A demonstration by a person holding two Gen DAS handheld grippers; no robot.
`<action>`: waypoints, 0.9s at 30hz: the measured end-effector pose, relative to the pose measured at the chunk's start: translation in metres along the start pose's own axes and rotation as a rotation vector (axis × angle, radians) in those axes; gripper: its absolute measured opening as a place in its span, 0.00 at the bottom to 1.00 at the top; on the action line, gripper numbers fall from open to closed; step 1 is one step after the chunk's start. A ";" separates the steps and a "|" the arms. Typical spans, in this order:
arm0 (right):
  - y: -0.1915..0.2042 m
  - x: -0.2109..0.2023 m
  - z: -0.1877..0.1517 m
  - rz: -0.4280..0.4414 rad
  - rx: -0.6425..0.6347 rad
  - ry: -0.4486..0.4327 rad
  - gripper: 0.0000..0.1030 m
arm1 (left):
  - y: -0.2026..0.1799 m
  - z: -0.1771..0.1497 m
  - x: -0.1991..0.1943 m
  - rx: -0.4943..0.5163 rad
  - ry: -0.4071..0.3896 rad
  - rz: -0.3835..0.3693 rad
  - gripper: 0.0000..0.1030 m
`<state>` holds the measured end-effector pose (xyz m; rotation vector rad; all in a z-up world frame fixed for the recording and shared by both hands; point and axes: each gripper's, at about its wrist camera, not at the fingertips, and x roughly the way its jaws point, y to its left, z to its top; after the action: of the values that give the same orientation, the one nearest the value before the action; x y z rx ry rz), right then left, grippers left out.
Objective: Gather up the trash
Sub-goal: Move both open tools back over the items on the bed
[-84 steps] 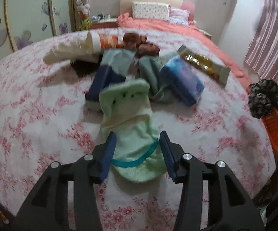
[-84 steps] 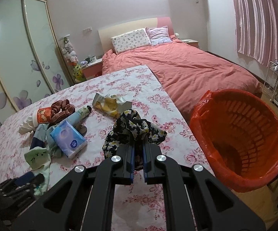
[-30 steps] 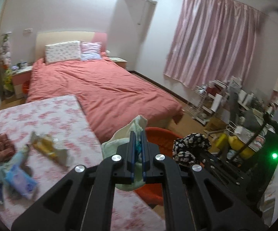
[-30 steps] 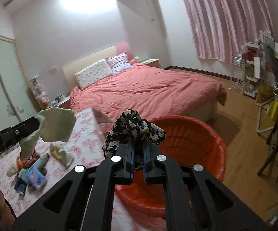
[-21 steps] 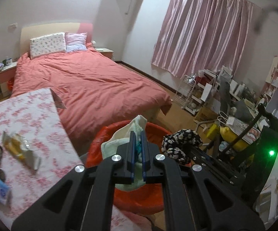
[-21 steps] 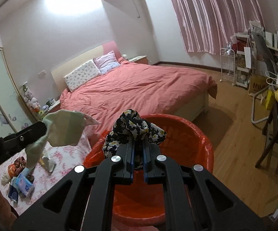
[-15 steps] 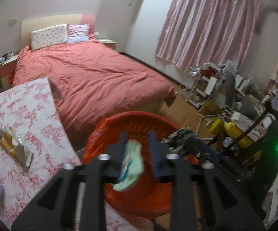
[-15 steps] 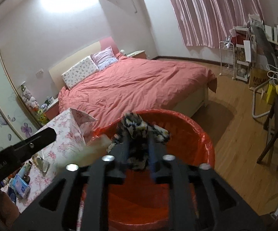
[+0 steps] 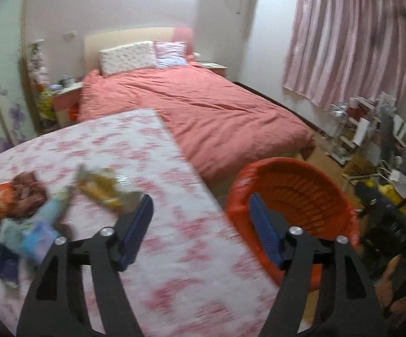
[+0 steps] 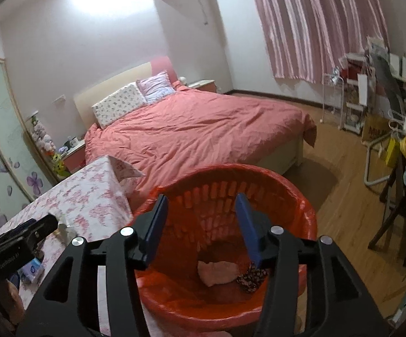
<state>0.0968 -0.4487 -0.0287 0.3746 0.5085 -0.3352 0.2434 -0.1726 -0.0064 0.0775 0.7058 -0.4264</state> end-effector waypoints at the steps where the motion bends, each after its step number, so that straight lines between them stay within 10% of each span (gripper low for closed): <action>1: 0.008 -0.001 -0.001 0.012 -0.015 0.002 0.52 | 0.008 0.000 -0.005 -0.006 -0.003 0.019 0.75; 14: 0.128 0.003 -0.043 0.247 -0.234 0.141 0.52 | 0.159 -0.051 -0.063 -0.128 -0.009 0.344 0.94; 27: 0.261 0.033 -0.100 0.456 -0.455 0.279 0.61 | 0.267 -0.090 -0.094 -0.300 0.021 0.423 0.94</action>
<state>0.1873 -0.1839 -0.0588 0.0854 0.7333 0.2784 0.2329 0.1225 -0.0342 -0.0524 0.7450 0.0874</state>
